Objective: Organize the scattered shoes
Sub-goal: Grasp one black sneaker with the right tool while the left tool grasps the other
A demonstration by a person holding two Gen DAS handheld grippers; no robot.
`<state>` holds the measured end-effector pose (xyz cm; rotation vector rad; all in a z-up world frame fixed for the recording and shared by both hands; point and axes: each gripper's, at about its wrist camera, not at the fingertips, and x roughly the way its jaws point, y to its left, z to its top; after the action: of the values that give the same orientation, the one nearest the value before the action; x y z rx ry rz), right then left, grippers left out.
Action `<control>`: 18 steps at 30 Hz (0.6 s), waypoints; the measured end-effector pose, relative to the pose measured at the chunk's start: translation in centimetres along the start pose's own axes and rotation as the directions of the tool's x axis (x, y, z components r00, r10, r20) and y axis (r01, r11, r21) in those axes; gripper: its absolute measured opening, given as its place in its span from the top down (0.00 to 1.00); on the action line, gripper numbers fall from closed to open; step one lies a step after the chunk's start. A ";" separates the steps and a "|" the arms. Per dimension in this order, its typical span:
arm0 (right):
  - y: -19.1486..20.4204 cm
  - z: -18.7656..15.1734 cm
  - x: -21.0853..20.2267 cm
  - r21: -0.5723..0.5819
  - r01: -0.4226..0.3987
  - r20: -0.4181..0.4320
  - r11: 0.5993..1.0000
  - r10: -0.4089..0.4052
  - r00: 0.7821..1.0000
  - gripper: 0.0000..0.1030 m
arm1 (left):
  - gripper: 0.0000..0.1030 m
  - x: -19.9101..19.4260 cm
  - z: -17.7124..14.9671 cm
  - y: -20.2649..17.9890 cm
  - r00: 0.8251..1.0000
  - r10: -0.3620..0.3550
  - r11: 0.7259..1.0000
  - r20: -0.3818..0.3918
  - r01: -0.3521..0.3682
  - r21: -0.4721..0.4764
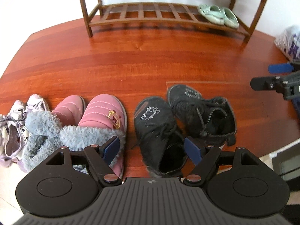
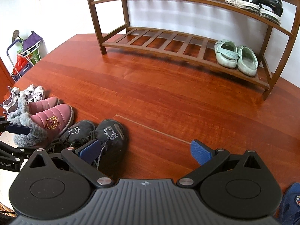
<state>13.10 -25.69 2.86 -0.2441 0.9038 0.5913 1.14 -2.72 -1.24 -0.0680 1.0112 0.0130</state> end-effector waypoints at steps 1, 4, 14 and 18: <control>0.2 -0.1 0.2 -0.002 0.000 -0.003 1.000 0.000 1.000 0.01 | 0.26 0.1 0.0 -0.1 1.000 -0.005 1.000 0.001 0.005 0.019; 0.9 -0.4 0.8 -0.010 -0.004 -0.022 1.000 0.004 1.000 0.01 | 0.34 0.5 -0.1 -0.5 1.000 -0.013 0.998 -0.004 0.014 0.066; 3.6 -1.9 3.7 -0.054 -0.008 -0.085 0.999 0.004 0.996 0.01 | 0.48 2.5 -0.6 -0.5 0.997 -0.051 0.993 -0.050 0.056 0.105; 4.4 -2.4 4.5 -0.078 -0.005 -0.102 0.997 -0.003 0.995 0.01 | 0.49 3.3 -1.0 -0.6 0.997 -0.053 0.993 -0.058 0.058 0.103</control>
<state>11.06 -21.44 -1.99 -0.3476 0.9805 0.6200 2.07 -3.48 -4.49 -0.0012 1.0636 -0.0930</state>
